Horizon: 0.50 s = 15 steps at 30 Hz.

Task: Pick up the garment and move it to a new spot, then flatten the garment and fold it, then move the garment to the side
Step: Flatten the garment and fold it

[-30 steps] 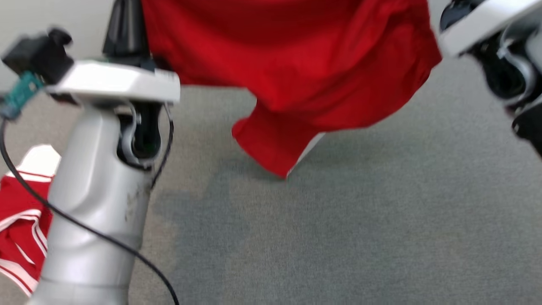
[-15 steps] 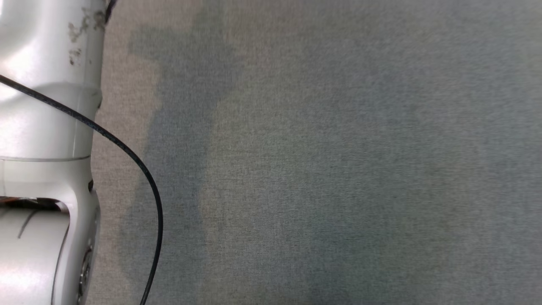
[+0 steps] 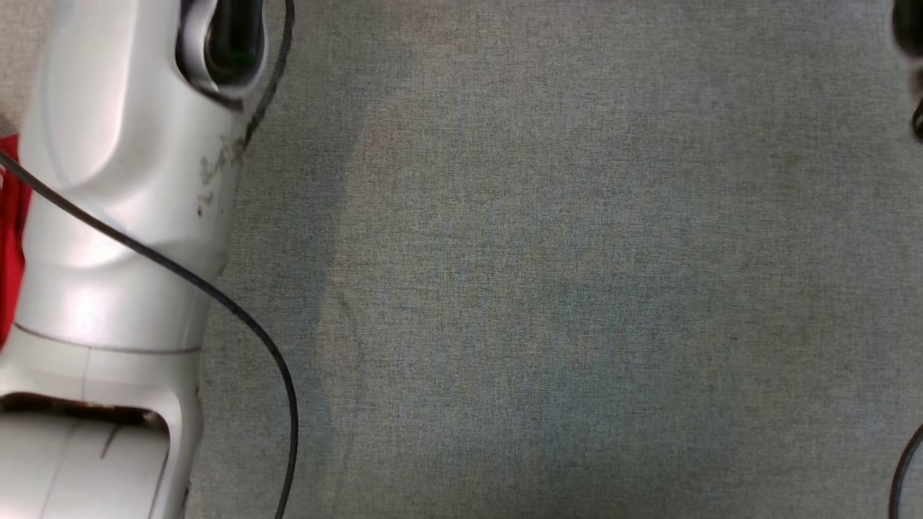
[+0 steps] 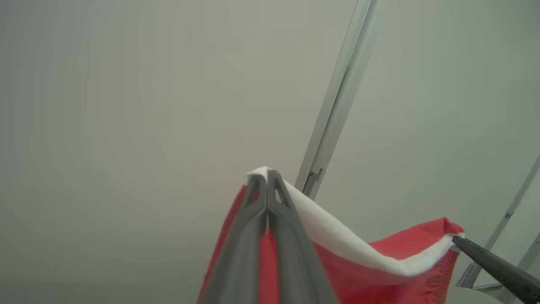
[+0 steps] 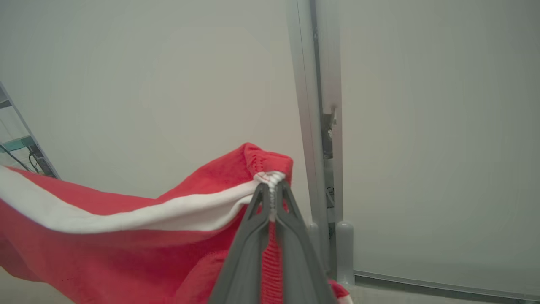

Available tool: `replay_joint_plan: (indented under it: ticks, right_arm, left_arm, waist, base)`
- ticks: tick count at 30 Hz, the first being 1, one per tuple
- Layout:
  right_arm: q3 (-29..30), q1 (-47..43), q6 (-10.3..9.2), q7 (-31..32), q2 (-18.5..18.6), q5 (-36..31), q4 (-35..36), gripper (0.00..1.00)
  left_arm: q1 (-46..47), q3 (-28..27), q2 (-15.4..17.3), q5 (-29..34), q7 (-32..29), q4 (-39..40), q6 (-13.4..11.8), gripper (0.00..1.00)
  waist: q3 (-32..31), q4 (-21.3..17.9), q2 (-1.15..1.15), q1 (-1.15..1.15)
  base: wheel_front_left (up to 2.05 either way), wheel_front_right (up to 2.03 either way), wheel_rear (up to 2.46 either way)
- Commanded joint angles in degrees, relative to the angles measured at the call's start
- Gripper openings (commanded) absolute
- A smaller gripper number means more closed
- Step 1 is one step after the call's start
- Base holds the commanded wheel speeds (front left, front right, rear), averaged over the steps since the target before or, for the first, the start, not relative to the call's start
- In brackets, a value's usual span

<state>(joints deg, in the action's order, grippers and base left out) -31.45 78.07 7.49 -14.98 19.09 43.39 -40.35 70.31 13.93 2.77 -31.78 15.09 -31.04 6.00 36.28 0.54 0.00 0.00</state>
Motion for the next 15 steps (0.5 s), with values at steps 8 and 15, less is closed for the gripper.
replay_joint_plan:
  ticks: [8, 15]
  right_arm:
    - [-3.38, -10.76, 0.01, -0.28, 0.64, 6.24, 1.60, 0.00]
    - [-11.22, -17.42, 0.01, -0.28, 2.02, 14.59, 1.75, 0.00]
  left_arm:
    - [-9.21, 0.82, 0.24, 0.62, 0.12, -1.73, 0.79, 0.00]
    - [-16.56, 0.26, 0.20, 0.83, 0.12, -4.82, 0.07, 0.00]
  waist:
    - [-2.54, -0.39, 0.00, 0.00]
    - [-7.11, -0.87, 0.00, 0.00]
  base:
    - [0.00, 0.00, 0.00]
    - [0.00, 0.00, 0.00]
